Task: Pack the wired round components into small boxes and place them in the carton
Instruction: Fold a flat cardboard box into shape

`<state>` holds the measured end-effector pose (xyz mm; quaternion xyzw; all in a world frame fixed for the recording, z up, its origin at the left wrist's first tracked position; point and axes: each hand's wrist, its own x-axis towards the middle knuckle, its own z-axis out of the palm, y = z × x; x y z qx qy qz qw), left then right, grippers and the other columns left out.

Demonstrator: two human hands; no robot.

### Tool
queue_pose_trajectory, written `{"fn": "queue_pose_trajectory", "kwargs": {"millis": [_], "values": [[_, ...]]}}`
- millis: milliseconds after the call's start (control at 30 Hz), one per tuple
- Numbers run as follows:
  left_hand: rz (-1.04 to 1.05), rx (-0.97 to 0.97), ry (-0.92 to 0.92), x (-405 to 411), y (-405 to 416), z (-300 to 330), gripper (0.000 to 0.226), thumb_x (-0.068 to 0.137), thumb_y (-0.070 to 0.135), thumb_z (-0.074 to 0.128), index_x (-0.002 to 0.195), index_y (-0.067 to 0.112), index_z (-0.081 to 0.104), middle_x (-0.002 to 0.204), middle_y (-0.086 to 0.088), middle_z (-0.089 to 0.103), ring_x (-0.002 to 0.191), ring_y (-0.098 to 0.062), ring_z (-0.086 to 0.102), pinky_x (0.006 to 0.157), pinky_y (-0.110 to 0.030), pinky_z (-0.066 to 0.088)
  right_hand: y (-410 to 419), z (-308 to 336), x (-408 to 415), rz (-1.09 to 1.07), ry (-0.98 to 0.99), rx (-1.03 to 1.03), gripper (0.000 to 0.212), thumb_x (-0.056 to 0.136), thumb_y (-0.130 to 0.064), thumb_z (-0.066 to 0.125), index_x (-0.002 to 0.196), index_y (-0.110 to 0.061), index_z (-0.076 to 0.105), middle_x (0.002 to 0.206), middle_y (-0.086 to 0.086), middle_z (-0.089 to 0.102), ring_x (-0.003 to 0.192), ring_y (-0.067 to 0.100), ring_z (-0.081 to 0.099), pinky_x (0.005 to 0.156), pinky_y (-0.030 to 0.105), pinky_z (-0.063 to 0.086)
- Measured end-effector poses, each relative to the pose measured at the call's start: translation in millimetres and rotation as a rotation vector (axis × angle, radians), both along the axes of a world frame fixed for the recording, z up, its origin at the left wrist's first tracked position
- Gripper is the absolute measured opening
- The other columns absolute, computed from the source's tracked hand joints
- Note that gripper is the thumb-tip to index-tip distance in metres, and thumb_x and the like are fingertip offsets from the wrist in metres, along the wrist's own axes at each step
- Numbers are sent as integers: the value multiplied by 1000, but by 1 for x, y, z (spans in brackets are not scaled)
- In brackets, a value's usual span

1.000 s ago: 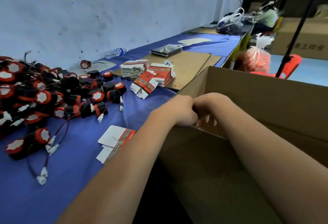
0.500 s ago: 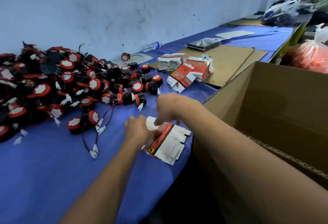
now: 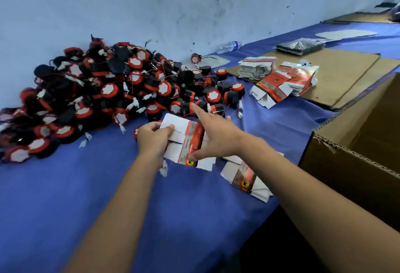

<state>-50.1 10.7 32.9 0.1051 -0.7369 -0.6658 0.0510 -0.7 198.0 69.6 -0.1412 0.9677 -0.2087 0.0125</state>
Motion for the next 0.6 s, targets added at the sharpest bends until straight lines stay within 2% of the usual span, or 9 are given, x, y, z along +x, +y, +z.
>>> {"fn": "queue_pose_trajectory", "kwargs": {"millis": [67,133,233,300,367,433,533,600], "values": [[77,85,-17,0,-43,4,15,90,7,76,80,12,67,73,-6,73,60,-19,68,56,-30,57,-37,2,-6,125,0,-16,148,59,-75,84,160,-34,-15,158,6,33,148,32,27,118,74,5],[100,120,-37,3,-81,4,15,91,7,75,80,12,66,72,-6,74,63,-23,69,64,-35,59,-80,-1,-12,208,51,-7,146,59,-75,84,162,-32,-11,151,5,39,145,29,31,120,71,4],[187,86,6,15,-140,-1,16,91,8,75,78,13,66,84,-12,73,72,-28,67,68,-39,56,-141,-6,-22,310,116,-34,137,65,-70,83,164,-25,1,139,7,46,132,29,43,119,56,26],[309,30,67,32,-185,-9,20,89,9,76,73,18,68,74,-6,71,63,-24,61,57,-32,51,-174,-12,-29,381,105,-197,120,74,-58,84,164,-22,13,135,6,54,124,26,54,107,44,43],[411,77,110,51,-222,-20,19,89,10,76,73,18,69,65,0,66,58,-20,54,50,-26,44,-203,-19,-31,419,70,-403,101,79,-46,85,159,-22,28,126,1,65,113,21,64,96,39,51],[415,197,160,67,-242,-30,17,97,16,71,79,17,68,74,-2,65,67,-19,55,56,-28,47,-225,-33,-31,351,64,-561,78,82,-38,84,148,-23,46,114,0,71,100,14,68,90,36,55],[318,392,224,79,-259,-37,29,108,36,52,94,16,69,89,-5,67,81,-18,61,68,-31,51,-252,-57,-30,179,-114,-903,40,89,-25,78,125,-23,61,89,12,75,74,12,68,71,34,58],[265,427,205,80,-264,-36,44,109,46,41,105,14,71,92,-8,65,85,-23,57,72,-33,47,-259,-70,-30,62,-190,-1037,25,91,-23,78,113,-22,67,87,7,78,74,13,71,69,35,58]]}}
